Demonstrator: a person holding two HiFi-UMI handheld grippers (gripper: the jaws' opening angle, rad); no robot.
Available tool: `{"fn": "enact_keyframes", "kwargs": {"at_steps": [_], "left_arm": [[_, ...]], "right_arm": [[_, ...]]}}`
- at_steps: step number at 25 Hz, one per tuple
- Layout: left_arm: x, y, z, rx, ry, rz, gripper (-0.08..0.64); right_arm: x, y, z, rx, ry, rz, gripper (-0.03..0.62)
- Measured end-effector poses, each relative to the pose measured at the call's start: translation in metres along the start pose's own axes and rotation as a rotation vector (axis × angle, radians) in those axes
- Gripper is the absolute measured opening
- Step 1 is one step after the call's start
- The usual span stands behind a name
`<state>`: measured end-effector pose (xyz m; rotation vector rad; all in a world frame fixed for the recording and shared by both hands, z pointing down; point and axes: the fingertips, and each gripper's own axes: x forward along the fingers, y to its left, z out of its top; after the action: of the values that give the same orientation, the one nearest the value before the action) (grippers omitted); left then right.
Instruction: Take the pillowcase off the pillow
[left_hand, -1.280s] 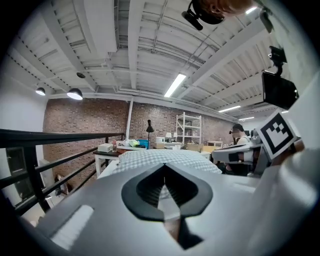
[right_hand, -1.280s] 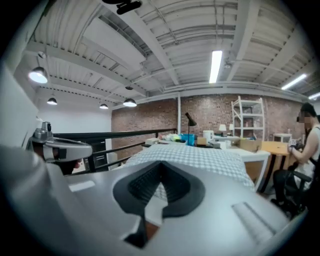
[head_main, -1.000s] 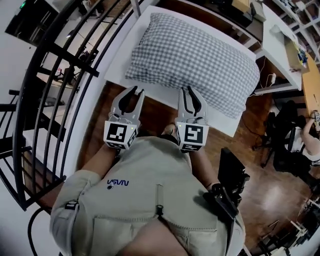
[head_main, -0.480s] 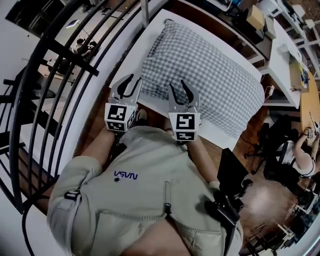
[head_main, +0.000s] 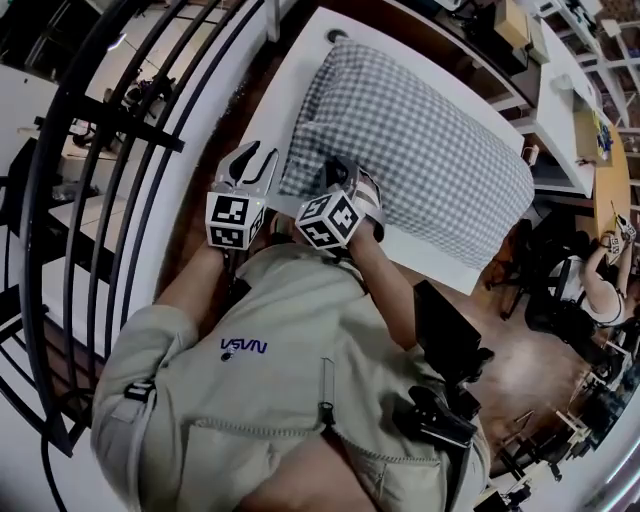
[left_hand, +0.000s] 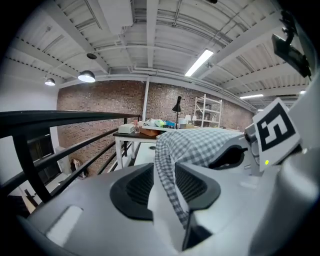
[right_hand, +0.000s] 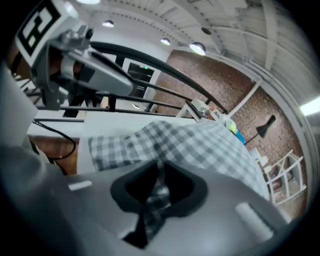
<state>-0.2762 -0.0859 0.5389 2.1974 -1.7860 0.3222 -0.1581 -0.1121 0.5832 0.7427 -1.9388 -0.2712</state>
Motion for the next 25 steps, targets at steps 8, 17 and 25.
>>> {"fn": "enact_keyframes", "kwargs": {"at_steps": [8,17,25], "left_arm": [[0.013,-0.007,-0.012,-0.007,0.025,-0.025,0.142],[0.017,-0.007,-0.023,-0.014,0.056,-0.032,0.141],[0.019,-0.011,-0.044,-0.028,0.118,-0.094,0.147]], "right_arm": [[-0.046,-0.025,0.007,0.135,-0.112,0.016,0.006],[-0.012,0.001,-0.001,0.049,-0.018,0.103,0.236],[-0.039,-0.009,-0.006,0.097,-0.022,0.049,0.005]]}}
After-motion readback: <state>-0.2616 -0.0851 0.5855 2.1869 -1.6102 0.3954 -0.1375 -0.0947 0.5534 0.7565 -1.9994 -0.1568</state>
